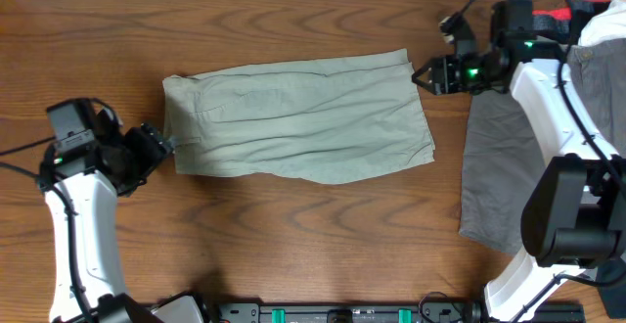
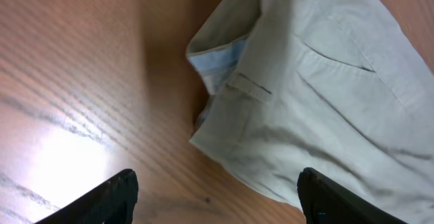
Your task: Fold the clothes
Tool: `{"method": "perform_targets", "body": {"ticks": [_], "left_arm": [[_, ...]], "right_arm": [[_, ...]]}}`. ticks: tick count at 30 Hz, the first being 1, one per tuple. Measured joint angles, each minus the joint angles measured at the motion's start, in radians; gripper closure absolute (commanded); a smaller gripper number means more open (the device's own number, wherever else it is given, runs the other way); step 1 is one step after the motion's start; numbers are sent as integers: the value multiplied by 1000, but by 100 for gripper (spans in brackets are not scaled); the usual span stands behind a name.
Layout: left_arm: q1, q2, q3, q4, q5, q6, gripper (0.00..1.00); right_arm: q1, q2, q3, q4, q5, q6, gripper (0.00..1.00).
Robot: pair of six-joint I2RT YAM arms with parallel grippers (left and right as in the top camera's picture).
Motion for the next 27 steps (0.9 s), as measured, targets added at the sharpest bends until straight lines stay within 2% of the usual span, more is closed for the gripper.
{"method": "perform_targets", "body": {"ticks": [6,12,17,27], "left_arm": [[134,56,0,7,163,22,23],[211,139,0,-43,313,126,23],[211,162,0,-96,359,205,23],[211,162,0,-98,375,241,22]], "right_arm": [[-62,10,0,-49,28,25,43],[-72,84,0,-89,78,52,42],[-72,167,0,-84,94,58,42],[-39,253,0,-51,110,61,45]]}}
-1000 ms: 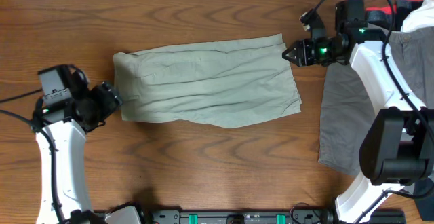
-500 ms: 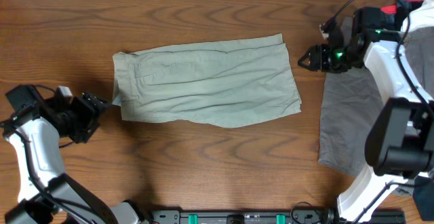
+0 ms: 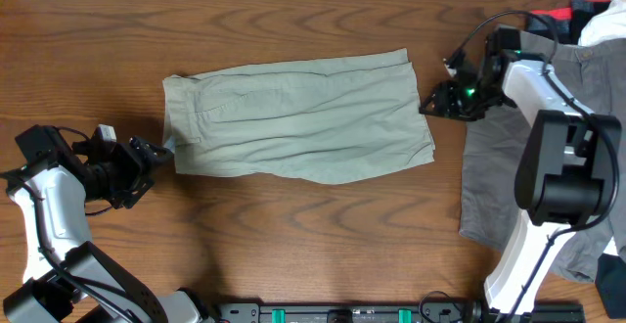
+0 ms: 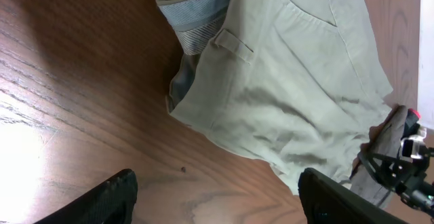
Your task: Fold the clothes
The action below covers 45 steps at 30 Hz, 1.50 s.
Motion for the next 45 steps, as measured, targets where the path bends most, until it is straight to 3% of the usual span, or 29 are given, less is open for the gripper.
{"method": "perform_targets", "body": {"ticks": [4,9,13,22,45], "left_arm": [[0,0,0,0,0,0,22],[0,0,0,0,0,0,22],[0,0,0,2,0,0,22],[0,0,0,7,0,0,22],[0,0,0,11,0,0,22]], "right_arm": [[27,5,0,8,8,0,47],[48,20,9,2,0,1,61],[52,27,12,-8,-21,3,62],[55,53,11,-11,-82,-43,93],[78,-52,-4,-5,-88,-19,99]]}}
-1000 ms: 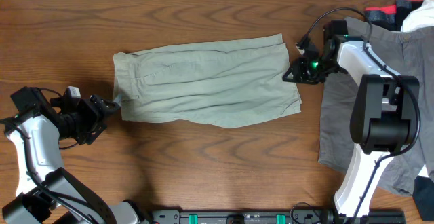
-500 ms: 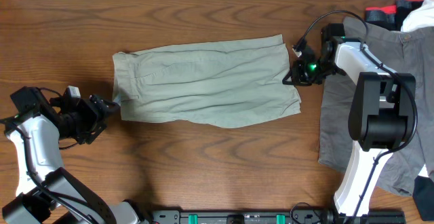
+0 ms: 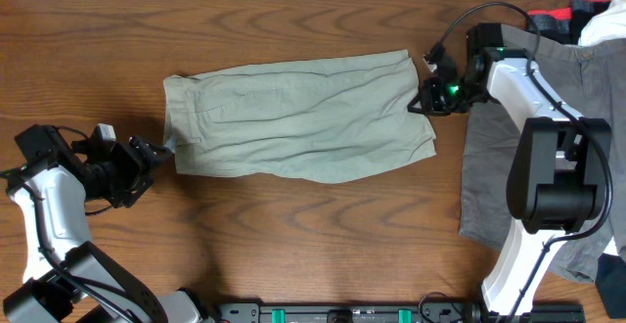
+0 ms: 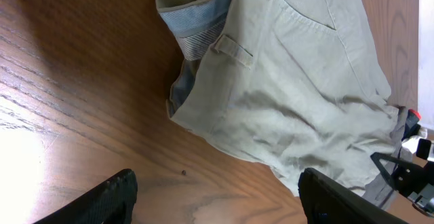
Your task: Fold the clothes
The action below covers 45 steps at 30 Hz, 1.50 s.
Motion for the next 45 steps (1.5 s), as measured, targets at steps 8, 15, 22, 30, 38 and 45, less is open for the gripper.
{"method": "perform_targets", "body": {"ticks": [8,15,22,30,38,45], "left_arm": [[0,0,0,6,0,0,22],[0,0,0,6,0,0,22],[0,0,0,6,0,0,22],[0,0,0,6,0,0,22],[0,0,0,6,0,0,22],[0,0,0,10,0,0,22]], "right_arm": [[88,-1,0,18,19,37,98],[111,-1,0,18,122,97,97],[79,-1,0,25,159,117,98],[36,-1,0,37,170,118,98],[23,-1,0,35,347,172,99],[-6,-1,0,30,394,200,99]]}}
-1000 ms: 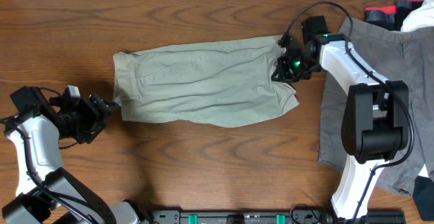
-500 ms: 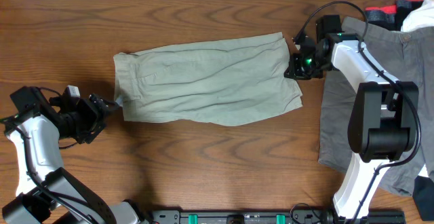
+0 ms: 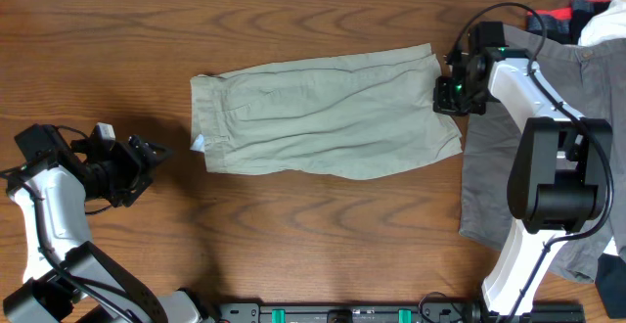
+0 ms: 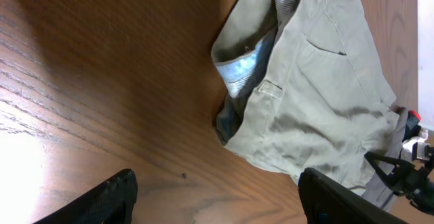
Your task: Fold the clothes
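Note:
Pale green shorts (image 3: 323, 113) lie flat across the middle of the wooden table (image 3: 293, 254), waistband to the left. In the left wrist view the shorts (image 4: 319, 95) show their open waistband with its light lining. My left gripper (image 3: 147, 169) sits open on the table left of the waistband, apart from it, with bare wood between its fingers (image 4: 108, 197). My right gripper (image 3: 448, 93) is at the right leg edge of the shorts, shut on the cloth there.
A dark grey garment (image 3: 499, 166) lies spread at the right, under the right arm. More clothes, grey, white and red (image 3: 587, 20), are piled at the far right corner. The table's front edge holds a black rail (image 3: 342, 313).
The shorts have shifted to the right across the table with my right gripper shut on their right edge. The waistband now lies farther from my left gripper, which has stayed in place.
My left gripper was open right by the waistband and my right gripper hung near the far right corner of the shorts. The left arm then stood farther left, and the right gripper was at the right edge. Now the shorts lie further right.

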Tool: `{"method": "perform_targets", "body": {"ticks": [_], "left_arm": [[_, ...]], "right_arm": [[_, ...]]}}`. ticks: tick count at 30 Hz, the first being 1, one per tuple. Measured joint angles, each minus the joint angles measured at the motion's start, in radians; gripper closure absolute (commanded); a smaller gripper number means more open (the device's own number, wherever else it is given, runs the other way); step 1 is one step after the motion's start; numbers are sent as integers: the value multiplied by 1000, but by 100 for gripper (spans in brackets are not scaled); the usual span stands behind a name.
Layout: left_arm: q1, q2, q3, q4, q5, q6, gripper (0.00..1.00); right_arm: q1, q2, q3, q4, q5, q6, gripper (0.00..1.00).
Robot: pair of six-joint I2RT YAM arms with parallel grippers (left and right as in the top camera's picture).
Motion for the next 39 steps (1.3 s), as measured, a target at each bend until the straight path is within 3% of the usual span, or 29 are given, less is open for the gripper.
{"method": "perform_targets", "body": {"ticks": [7,25,34,39], "left_arm": [[0,0,0,0,0,0,22],[0,0,0,2,0,0,22],[0,0,0,2,0,0,22],[0,0,0,3,19,0,22]], "right_arm": [[45,0,30,-59,21,8,99],[365,0,101,-75,32,23,96],[402,0,107,-91,39,29,98],[393,0,168,-189,100,28,98]]}}
